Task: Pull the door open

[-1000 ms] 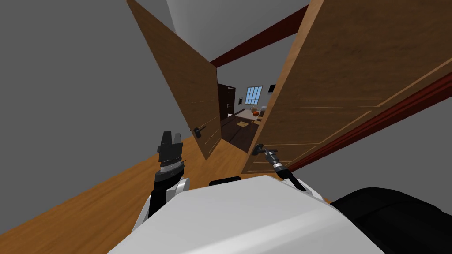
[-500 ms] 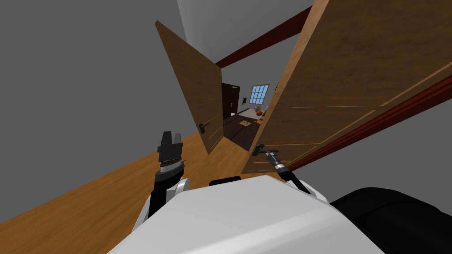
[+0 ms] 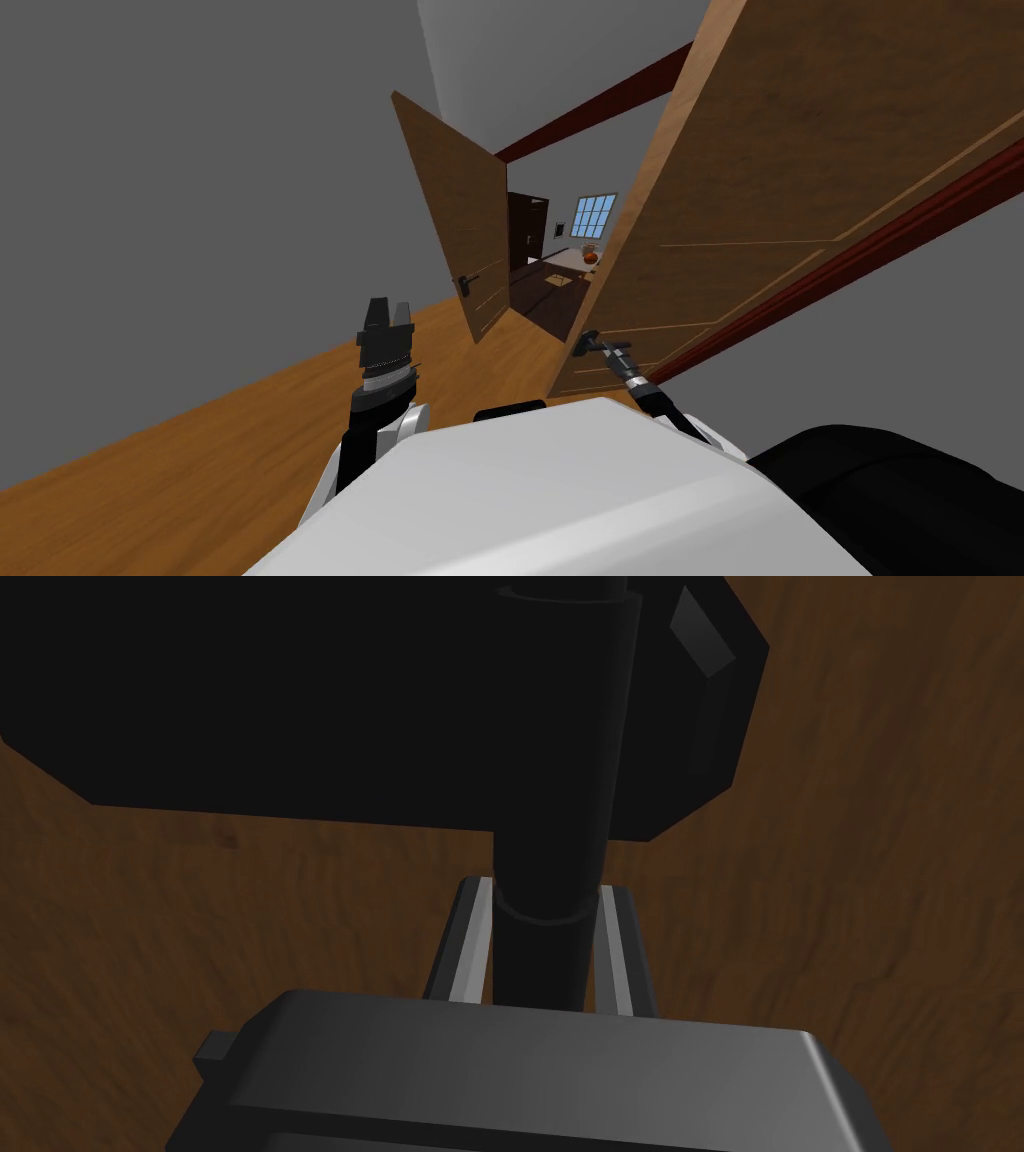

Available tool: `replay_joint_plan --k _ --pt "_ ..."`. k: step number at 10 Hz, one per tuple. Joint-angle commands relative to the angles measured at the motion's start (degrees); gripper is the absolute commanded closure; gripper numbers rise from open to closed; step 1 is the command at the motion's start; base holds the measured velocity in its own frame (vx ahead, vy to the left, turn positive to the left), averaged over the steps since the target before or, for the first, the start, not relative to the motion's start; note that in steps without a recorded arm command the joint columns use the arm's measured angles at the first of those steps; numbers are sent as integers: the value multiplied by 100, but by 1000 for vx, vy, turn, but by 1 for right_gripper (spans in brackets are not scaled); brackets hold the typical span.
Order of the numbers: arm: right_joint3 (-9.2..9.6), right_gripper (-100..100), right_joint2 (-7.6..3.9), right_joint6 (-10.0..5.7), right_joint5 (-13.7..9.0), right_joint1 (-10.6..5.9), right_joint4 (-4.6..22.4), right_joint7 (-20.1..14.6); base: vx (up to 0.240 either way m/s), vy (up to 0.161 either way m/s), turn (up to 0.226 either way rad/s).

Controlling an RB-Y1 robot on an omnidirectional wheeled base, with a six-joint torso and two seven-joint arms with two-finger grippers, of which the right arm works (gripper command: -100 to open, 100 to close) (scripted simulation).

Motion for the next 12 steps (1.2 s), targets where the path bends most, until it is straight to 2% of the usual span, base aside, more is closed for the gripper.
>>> replay_joint_plan --k 1,8,9,10,12 --pt "25 100 -43 -94 2 21 28 -39 -194 -49 143" --pt "149 100 -316 -580 1 165 223 -239 -198 -58 142" --pt "160 100 -342 -626 1 179 242 -258 -179 -50 109" --pt "176 100 -314 -567 11 169 207 -237 -73 -12 25" --pt "225 100 -369 -674 24 186 274 -286 -148 -59 136"
